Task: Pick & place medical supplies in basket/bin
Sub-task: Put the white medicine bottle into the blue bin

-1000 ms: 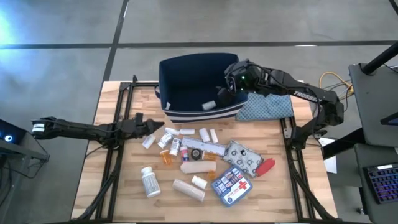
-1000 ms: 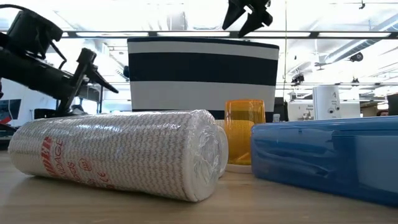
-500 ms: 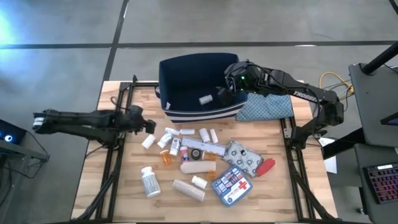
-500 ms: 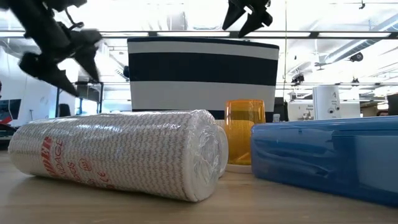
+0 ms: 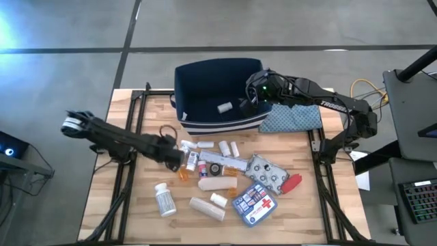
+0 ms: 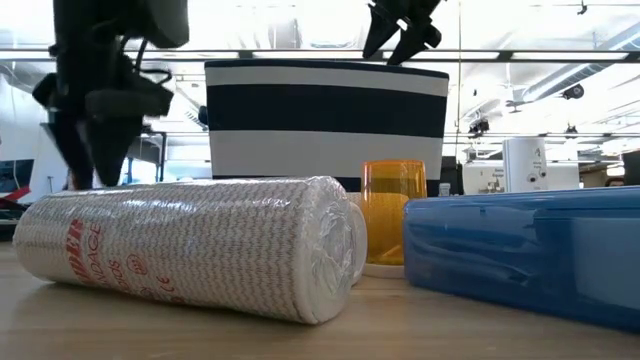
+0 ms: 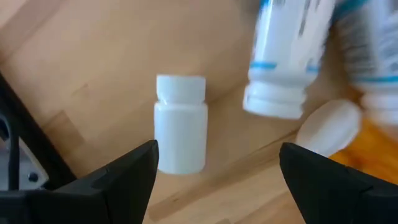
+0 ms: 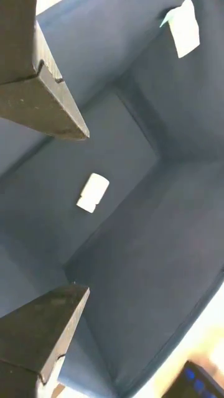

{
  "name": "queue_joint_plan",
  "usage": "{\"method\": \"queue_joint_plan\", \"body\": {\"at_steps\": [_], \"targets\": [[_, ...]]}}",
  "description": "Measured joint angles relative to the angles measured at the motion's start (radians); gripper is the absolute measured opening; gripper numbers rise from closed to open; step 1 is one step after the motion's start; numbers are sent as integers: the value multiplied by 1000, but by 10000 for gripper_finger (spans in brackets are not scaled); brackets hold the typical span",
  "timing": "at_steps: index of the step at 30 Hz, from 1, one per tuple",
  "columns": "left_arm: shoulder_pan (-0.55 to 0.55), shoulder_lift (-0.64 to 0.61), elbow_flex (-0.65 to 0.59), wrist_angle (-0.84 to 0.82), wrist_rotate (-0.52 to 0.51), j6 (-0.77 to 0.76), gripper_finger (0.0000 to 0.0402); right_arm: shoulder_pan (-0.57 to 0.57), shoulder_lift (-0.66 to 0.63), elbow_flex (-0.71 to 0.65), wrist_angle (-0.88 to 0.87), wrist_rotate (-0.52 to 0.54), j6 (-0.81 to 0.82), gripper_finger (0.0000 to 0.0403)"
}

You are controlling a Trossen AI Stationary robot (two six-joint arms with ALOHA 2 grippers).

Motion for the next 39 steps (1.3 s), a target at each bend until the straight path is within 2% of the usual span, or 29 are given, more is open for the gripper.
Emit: {"method": "queue_joint_plan", "body": {"at_steps": [7,10,13,16,19,23,27,32,36,39], "targets": [[-48,79,-1,-51,-18,-109,311,-1,0,0,-2,0,-10,384],[-43,74,-13,-72,-65,-96,311,0,0,0,-1,0,-20,384],[-11,48,-44,-60,-69,-49,311,0,0,0,-1,0,-20,384],[17,22,-102,32,-34,20,311,0,0,0,0,-1,-20,384],[33,-5,-181,203,45,90,311,0,0,0,2,-1,-20,384],[38,-5,-264,312,73,77,310,0,0,0,3,-2,-20,384],[39,-7,-286,327,81,47,272,0,0,0,3,-2,-20,384],[39,-4,-261,310,47,60,162,0,0,0,5,-2,-20,384],[39,-6,-223,296,13,61,155,0,0,0,10,-2,-20,384],[9,-16,-132,185,15,52,155,0,0,0,10,-2,-21,384]]}}
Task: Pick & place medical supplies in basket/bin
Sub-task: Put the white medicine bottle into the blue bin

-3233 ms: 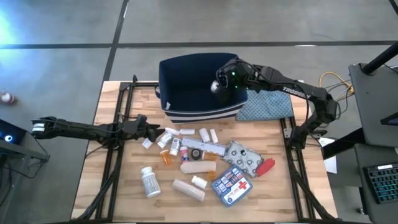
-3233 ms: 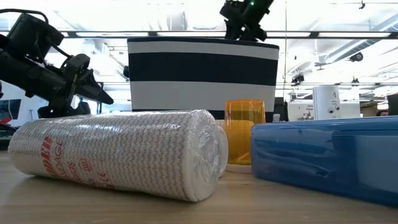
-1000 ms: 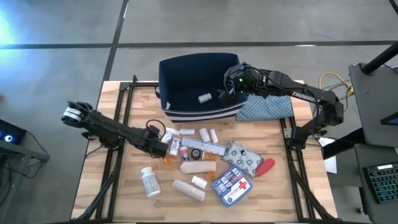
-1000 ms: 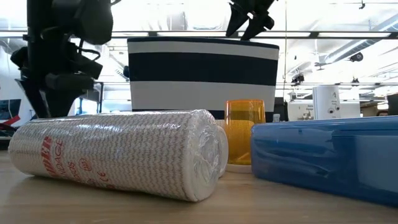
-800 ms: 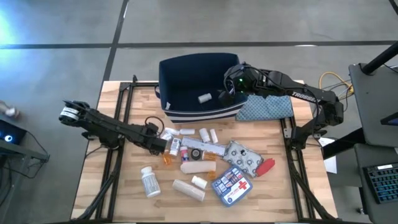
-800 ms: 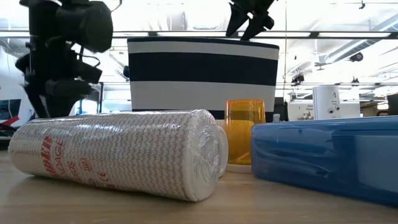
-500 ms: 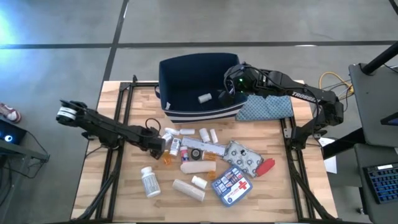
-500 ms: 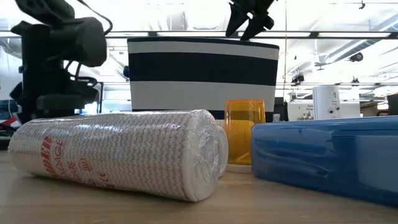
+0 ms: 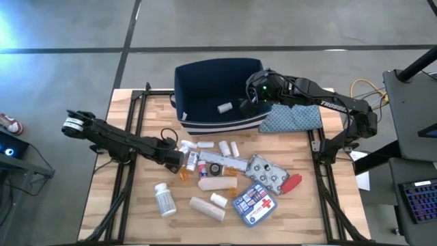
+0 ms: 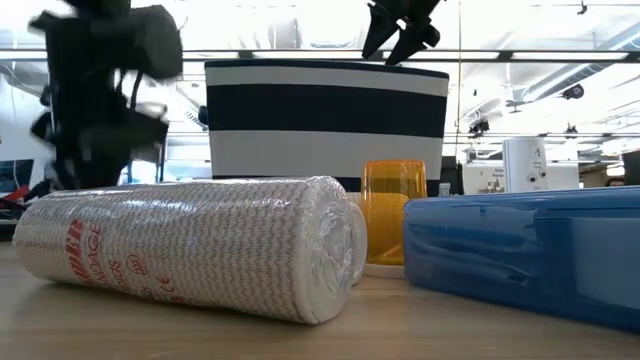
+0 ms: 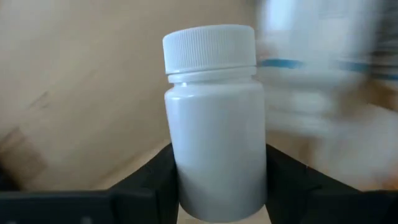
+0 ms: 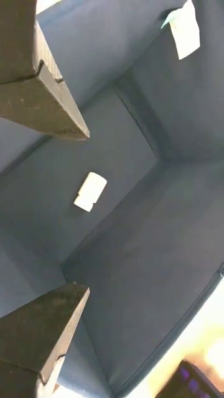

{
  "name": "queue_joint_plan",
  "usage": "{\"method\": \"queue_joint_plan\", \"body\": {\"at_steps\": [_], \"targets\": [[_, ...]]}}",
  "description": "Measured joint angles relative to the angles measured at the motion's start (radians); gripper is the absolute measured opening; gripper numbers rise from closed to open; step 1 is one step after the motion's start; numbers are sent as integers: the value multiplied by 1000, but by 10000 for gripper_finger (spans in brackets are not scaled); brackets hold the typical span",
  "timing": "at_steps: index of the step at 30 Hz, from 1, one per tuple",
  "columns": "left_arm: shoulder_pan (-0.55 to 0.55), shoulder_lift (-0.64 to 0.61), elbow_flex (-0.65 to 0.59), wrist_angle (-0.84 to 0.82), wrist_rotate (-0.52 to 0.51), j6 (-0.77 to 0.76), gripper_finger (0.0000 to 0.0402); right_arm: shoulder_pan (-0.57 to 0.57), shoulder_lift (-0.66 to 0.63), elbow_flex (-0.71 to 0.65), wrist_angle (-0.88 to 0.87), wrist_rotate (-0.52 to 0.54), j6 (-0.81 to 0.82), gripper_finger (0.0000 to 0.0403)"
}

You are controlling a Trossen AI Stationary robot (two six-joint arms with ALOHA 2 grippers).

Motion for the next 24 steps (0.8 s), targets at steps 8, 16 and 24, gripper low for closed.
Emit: {"method": "queue_joint_plan", "body": {"at_steps": [8,16,24], "targets": [[-235,-15,547,-304,-207,30,155,0,0,0,-30,-1,-3,384],[-94,-15,868,-157,-763,465,195,-2,0,0,-28,-2,-33,384],[320,6,826,174,-634,907,221,-1,0,0,-41,-2,-51,384]]}}
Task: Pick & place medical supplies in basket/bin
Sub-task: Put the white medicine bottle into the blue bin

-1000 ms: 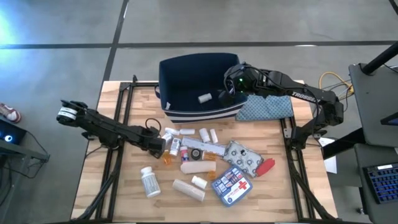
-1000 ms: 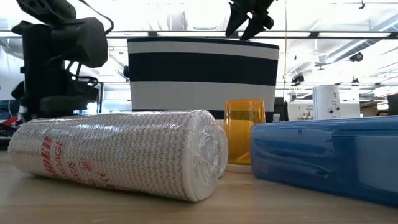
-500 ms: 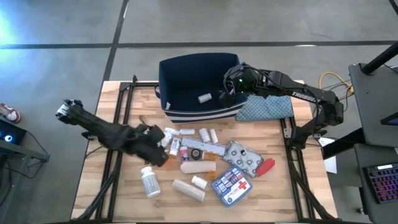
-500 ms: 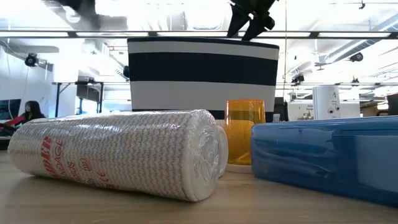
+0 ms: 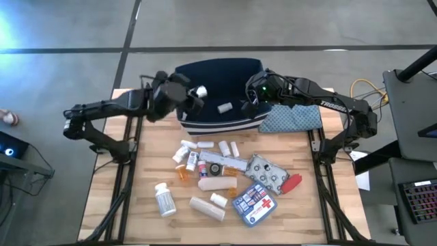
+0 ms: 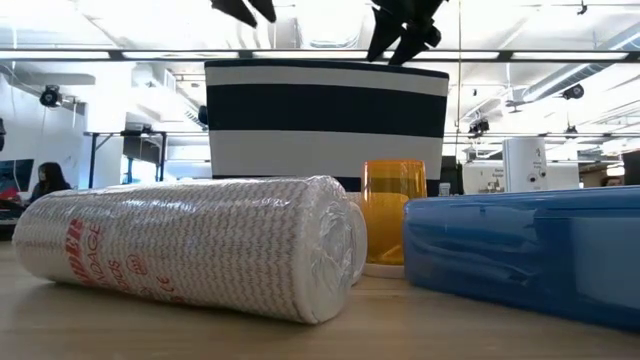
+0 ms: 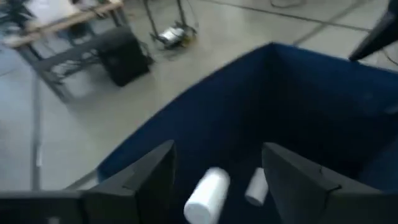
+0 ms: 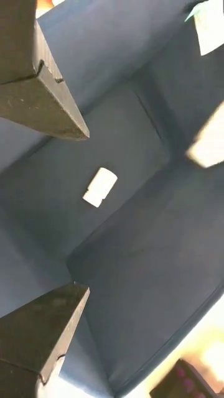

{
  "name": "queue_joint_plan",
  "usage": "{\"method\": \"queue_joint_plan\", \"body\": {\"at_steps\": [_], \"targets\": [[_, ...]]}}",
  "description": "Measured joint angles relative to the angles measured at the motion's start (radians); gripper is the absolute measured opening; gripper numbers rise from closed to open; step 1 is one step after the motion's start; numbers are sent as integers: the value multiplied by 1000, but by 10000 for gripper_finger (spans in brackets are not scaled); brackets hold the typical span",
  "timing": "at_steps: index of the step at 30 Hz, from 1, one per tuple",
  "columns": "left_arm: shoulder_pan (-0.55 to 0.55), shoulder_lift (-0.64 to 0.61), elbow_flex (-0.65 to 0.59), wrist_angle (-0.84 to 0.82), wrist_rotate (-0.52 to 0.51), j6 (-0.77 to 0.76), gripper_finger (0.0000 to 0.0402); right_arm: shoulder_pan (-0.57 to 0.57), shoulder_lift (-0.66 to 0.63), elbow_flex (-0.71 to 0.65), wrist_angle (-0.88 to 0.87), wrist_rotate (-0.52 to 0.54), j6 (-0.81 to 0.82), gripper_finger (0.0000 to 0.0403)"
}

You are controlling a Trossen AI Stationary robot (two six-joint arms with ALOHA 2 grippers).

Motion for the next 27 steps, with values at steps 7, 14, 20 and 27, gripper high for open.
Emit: {"method": "queue_joint_plan", "body": {"at_steps": [7,14,20,27], "targets": [[-125,-30,94,-308,110,-149,241,1,0,0,-77,-3,-1,384],[-455,-36,95,-576,170,-496,222,8,-7,0,-204,-121,41,384],[-674,-35,-21,-575,180,-649,213,74,-71,0,-195,-159,36,384],[-753,-34,-280,-562,585,-1248,212,134,-128,0,-166,-262,140,384]]}}
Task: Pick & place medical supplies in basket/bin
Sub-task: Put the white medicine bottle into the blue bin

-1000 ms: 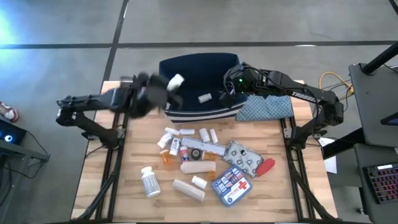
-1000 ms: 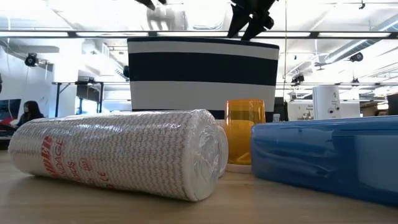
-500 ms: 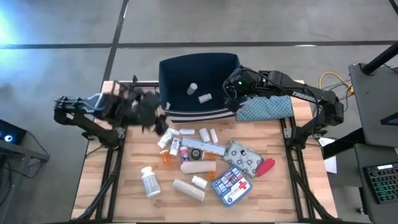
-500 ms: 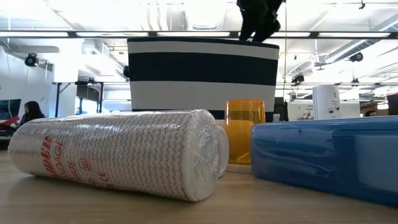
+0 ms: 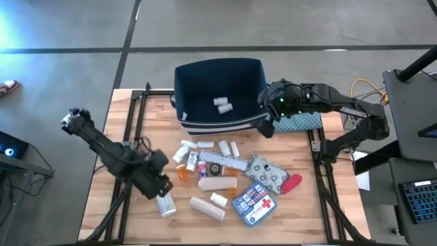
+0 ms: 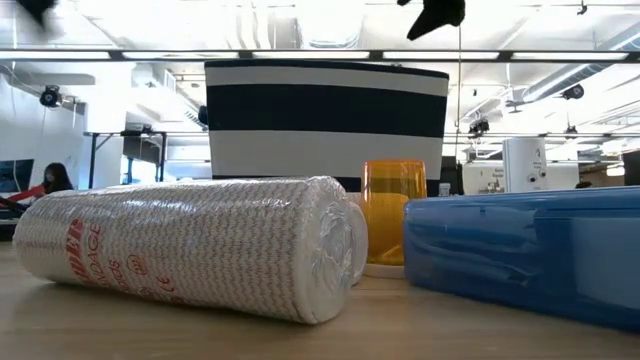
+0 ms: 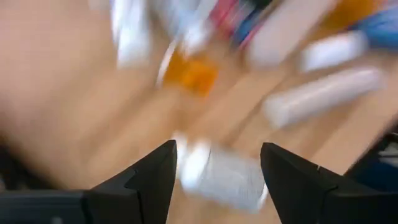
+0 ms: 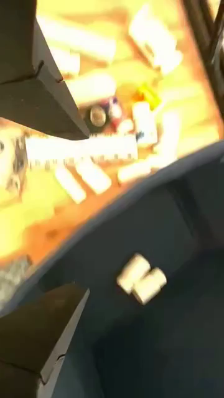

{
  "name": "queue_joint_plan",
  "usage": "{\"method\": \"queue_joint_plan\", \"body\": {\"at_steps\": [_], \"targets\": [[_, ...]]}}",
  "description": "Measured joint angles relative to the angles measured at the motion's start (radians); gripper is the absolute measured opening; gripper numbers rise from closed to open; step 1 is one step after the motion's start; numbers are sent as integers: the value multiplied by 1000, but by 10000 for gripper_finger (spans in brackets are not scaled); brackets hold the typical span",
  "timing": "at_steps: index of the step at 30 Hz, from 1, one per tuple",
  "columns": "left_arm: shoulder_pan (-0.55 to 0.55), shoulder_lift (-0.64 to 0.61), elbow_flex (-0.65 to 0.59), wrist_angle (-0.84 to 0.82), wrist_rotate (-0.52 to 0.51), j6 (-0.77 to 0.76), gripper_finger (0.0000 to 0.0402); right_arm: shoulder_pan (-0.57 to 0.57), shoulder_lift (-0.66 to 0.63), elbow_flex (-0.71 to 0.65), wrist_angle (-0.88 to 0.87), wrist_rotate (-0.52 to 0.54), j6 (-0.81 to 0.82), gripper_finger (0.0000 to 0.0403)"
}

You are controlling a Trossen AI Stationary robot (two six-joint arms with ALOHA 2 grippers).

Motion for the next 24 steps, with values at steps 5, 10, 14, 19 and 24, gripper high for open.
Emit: {"method": "queue_joint_plan", "body": {"at_steps": [5,10,14,19,24], "targets": [[-41,21,-172,205,166,-379,212,4,39,0,3,1,56,384],[-108,71,-229,375,171,-597,212,5,98,0,5,2,44,384],[-166,138,-212,373,189,-746,223,4,140,0,4,4,12,384],[-197,235,-183,372,329,-819,270,4,178,-1,4,26,-33,384],[-185,317,-131,365,356,-833,320,4,185,-1,4,56,-74,384]]}}
